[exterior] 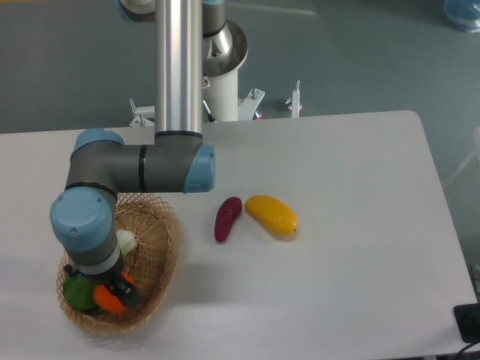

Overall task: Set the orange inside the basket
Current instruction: 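Lower the orange into the basket beside the bok choy and open gripper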

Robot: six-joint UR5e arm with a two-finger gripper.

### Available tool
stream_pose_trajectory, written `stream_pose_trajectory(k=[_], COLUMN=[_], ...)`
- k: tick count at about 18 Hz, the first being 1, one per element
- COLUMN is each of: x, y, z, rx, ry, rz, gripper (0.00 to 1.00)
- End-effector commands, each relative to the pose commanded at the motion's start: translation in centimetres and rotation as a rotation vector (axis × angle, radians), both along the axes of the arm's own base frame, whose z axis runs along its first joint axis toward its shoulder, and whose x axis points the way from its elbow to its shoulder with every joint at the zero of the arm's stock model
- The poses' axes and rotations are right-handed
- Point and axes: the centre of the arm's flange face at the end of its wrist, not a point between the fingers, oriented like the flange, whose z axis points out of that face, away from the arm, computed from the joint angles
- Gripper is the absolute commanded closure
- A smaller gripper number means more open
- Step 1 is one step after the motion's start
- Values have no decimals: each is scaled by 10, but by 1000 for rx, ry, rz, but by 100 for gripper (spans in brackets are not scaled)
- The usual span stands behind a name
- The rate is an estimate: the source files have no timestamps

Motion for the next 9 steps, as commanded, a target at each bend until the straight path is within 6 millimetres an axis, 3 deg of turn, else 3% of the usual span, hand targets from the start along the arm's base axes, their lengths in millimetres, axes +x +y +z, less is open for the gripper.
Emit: stream_pose_trajectory(k=[5,9], x=[0,-7], y=[-2,-9], z=[19,46], rx=[25,61], ry=[11,26], rz=[2,12], gripper=[0,0])
